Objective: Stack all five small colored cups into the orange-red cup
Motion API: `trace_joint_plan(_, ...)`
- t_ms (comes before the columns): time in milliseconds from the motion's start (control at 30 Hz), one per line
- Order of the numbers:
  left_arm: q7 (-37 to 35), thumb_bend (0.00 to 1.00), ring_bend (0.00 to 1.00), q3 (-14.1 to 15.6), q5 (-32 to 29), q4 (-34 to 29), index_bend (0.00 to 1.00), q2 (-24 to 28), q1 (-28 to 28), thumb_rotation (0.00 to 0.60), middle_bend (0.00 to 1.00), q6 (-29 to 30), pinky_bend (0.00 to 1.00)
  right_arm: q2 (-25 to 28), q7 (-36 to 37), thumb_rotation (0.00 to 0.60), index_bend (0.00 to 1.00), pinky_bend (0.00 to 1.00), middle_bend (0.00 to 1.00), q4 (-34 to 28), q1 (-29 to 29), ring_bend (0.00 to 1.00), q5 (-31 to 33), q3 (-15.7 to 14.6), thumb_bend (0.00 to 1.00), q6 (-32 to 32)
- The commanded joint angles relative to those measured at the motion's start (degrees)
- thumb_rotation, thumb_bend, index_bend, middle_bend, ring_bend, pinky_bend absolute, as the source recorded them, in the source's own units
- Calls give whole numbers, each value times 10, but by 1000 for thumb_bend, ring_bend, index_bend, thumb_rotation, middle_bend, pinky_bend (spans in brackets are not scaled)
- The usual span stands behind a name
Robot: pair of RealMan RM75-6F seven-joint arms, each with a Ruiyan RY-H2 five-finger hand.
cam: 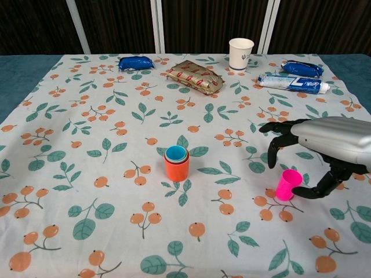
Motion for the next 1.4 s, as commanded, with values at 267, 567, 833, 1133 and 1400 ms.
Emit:
trace_joint_plan(267, 2, 158, 0, 0, 2, -1, 78, 1, 1, 600, 57, 1, 33, 2, -1, 600, 406, 88, 32, 8, -6, 50, 5, 9, 396, -8)
trace_joint_plan(567, 3, 158, 0, 1, 3, -2, 80, 0, 0, 600, 57, -1, 33, 5, -1, 600, 433, 88, 32, 8, -13, 52, 6, 12, 396, -14)
trace_joint_plan(833, 4, 158, 0, 1, 3, -1, 81, -1, 0, 600, 57, -2, 32, 3, -3, 600, 458, 88, 32, 11, -17, 54, 6, 16, 396, -19)
trace_joint_plan(1133, 1, 157, 0, 2, 4, -3, 82, 1, 0, 600, 57, -2, 33, 2, -2, 600, 496, 90, 32, 15, -21, 65, 7, 22, 398, -22)
trace_joint_plan(1400, 2, 158, 0, 2, 5, -4, 82, 2, 1, 600, 57, -1, 32, 7, -3, 600, 514, 92, 32, 4, -21, 69, -7, 31, 401, -18)
